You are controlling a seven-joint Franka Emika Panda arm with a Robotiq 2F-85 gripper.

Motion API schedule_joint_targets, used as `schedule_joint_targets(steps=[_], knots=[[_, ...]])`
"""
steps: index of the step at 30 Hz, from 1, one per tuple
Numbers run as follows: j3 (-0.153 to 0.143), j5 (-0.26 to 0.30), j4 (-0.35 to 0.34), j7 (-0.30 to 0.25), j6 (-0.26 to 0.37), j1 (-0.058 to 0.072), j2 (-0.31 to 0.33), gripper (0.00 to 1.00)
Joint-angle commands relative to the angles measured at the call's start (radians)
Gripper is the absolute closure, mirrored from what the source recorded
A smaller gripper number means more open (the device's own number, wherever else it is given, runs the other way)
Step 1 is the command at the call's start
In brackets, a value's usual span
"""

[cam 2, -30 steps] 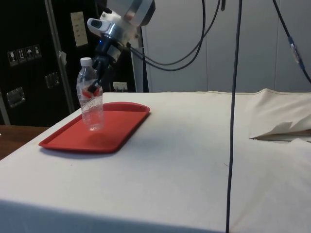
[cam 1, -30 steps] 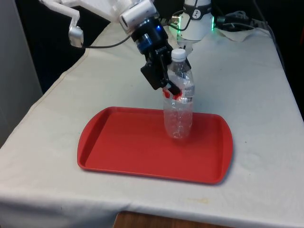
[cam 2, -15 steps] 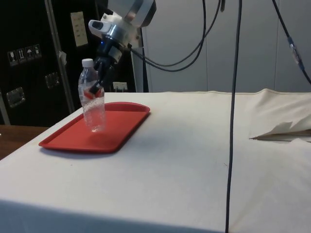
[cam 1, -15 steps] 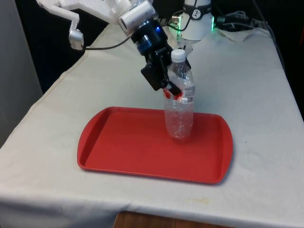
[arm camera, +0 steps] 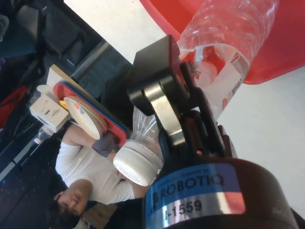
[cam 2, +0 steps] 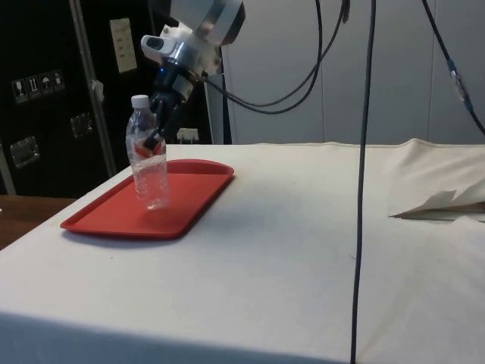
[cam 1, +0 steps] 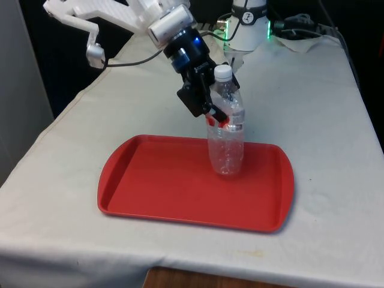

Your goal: Place the bottle upright on the tray.

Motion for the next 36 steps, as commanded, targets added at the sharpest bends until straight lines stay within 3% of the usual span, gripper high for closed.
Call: schedule_joint_targets(steps=[1,23,33,36], knots=[[0.0,0.001,0.009,0.001,-0.001,-0.002,0.008,1.0],[-0.06,-0.002,0.095,0.038,-0.065,-0.003,0.069,1.0],[-0.066,0.0,0.099,0.038,-0.074,0.0,0.076,1.0],[-0.067,-0.002,0.099,0.043,-0.067,0.007,0.077,1.0]])
